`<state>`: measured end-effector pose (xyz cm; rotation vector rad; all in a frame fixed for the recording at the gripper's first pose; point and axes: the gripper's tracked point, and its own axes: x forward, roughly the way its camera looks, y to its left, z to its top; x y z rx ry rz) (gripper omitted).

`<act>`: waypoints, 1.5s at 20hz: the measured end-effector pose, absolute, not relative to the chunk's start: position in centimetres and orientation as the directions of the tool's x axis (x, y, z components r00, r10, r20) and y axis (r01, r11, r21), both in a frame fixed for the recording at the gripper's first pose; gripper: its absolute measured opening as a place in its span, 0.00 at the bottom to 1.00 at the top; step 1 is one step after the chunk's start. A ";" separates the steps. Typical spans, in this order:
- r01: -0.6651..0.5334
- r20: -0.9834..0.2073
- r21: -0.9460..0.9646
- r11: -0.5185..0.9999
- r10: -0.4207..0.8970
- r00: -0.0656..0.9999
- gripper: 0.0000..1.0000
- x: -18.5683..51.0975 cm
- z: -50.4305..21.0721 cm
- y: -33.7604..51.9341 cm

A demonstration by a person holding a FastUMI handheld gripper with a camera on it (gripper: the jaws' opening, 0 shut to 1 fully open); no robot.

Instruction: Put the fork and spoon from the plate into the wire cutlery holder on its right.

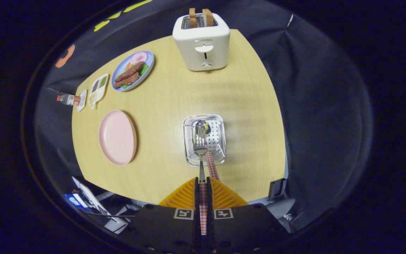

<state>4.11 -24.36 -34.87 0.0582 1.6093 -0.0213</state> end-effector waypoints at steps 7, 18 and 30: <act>-0.023 -0.985 0.003 1.000 -0.001 -0.172 0.06 4.9 -36.2 -25.1; -0.060 -0.976 0.003 0.998 -0.010 -0.217 0.10 6.4 -37.1 -23.8; 0.013 -0.999 0.045 0.999 0.046 -0.010 0.50 5.7 -34.2 -20.4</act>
